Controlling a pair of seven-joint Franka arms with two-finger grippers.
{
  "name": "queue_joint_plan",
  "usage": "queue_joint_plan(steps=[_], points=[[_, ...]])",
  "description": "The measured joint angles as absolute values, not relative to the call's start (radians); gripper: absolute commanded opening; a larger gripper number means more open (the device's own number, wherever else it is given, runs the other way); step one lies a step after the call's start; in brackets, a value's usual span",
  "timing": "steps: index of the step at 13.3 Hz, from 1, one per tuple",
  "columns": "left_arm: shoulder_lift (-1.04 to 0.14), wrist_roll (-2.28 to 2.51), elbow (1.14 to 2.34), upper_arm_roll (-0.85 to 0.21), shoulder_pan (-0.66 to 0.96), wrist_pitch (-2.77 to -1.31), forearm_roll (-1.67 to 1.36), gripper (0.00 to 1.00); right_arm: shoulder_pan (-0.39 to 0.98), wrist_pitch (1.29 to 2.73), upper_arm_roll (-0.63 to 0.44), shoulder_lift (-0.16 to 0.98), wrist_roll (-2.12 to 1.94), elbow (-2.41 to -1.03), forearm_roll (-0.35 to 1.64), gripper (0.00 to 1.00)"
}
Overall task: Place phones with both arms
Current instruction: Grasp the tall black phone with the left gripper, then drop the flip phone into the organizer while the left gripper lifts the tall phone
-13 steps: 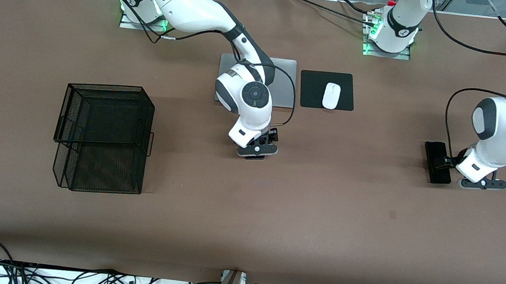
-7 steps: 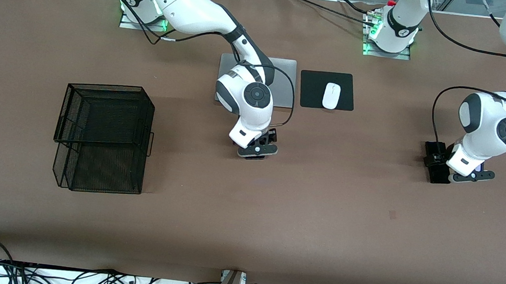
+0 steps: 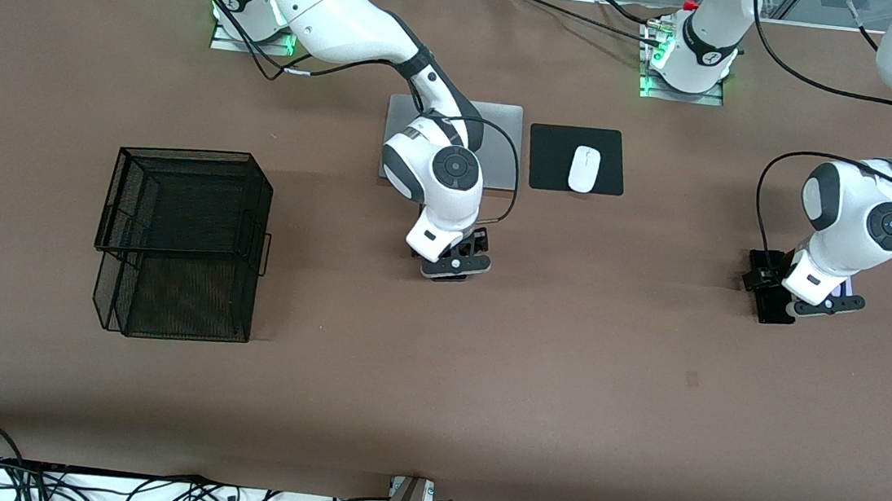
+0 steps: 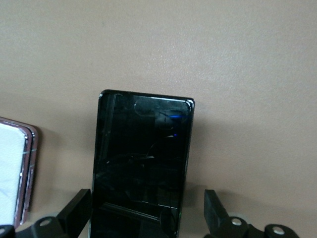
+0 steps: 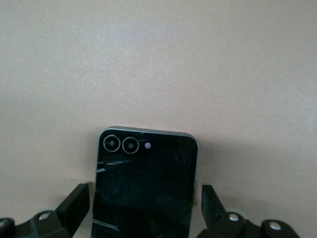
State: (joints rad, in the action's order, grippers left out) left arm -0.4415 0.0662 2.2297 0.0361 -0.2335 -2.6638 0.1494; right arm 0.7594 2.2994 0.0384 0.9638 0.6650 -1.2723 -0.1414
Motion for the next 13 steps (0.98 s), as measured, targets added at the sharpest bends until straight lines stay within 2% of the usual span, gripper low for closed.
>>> queue_joint_plan(steps=[4, 5, 6, 7, 8, 10, 13], points=[[-0.443, -0.018, 2.233, 0.011, -0.297, -2.674, 0.149, 1.0, 0.76, 2.302, 0.038, 0.969, 0.665, -1.272, -0.155, 0.98], [-0.446, -0.022, 2.234, -0.015, -0.325, -2.682, 0.149, 1.0, 0.76, 2.305, 0.038, 0.973, 0.665, -1.272, -0.159, 0.93], [-0.45, -0.023, 2.234, -0.047, -0.357, -2.691, 0.149, 1.0, 0.76, 2.312, 0.038, 0.975, 0.665, -1.272, -0.16, 0.64], [-0.455, -0.023, 2.234, -0.085, -0.395, -2.695, 0.149, 1.0, 0.76, 2.314, 0.039, 0.975, 0.665, -1.272, -0.163, 0.18], [-0.46, -0.023, 2.235, -0.129, -0.437, -2.698, 0.149, 1.0, 0.762, 2.317, 0.039, 0.973, 0.667, -1.269, -0.168, 0.06], [-0.472, -0.025, 2.235, -0.195, -0.504, -2.703, 0.149, 1.0, 0.76, 2.32, 0.031, 0.97, 0.668, -1.266, -0.172, 0.05], [-0.479, -0.028, 2.234, -0.213, -0.524, -2.706, 0.149, 1.0, 0.736, 2.252, -0.031, 0.925, 0.672, -1.234, -0.173, 0.08]])
